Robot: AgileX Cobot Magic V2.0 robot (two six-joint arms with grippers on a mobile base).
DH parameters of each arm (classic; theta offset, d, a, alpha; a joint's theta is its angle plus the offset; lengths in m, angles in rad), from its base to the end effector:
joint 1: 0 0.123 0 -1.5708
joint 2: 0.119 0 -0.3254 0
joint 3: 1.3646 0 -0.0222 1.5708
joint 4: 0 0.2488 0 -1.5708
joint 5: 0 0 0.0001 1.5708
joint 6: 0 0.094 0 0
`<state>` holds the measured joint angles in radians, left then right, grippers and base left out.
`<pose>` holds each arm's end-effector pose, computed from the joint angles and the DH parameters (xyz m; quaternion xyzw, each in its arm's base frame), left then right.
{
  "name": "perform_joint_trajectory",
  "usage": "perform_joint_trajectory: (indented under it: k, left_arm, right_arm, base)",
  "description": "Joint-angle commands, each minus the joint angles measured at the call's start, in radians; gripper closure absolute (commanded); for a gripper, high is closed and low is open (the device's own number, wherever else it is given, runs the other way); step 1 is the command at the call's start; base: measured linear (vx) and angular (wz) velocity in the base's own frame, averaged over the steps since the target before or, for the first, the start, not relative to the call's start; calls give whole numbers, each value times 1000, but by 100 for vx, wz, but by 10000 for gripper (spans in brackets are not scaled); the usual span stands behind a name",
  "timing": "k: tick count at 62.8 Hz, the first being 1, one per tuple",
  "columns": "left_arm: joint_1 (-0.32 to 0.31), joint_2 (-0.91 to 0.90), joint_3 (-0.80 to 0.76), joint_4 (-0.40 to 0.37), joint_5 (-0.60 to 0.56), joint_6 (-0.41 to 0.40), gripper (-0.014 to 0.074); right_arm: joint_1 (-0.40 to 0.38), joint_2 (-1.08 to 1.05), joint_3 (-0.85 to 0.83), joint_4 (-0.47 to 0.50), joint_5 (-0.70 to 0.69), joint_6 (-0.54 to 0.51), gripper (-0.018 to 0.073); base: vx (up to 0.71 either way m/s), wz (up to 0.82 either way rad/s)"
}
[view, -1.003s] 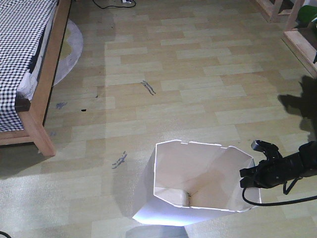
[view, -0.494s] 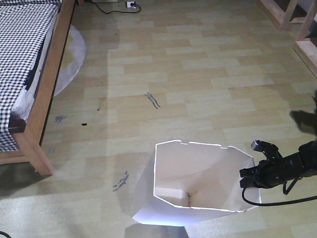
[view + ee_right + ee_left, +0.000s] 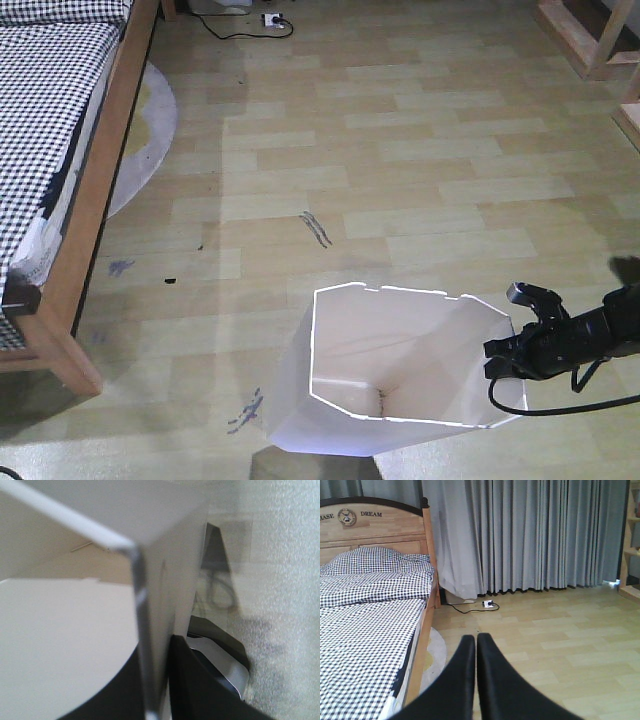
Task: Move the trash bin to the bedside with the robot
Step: 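Drag the held bin across the floor toward the bed and curtains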
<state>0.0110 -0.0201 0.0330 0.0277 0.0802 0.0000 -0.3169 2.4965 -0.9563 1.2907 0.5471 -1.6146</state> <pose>0.0167 0.0004 0.1951 0.0051 0.7092 0.0144 0.7049 0.3270 -0.0577 -0.0393 -0.0187 0.9655 0.2516 0.0647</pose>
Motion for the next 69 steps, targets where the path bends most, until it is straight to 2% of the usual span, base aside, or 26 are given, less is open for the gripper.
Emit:
perform_joint_trajectory:
  k: [1, 69]
  left_arm:
    - [-6, -8, 12, -9, -74, -14, 603]
    - [-6, -8, 12, -9, -74, -14, 603]
  right_arm:
    - [-2, -71, -6, 29, 242, -2, 564]
    - [-2, -71, -6, 29, 242, -2, 564]
  base:
    - [27, 1]
    - [30, -4]
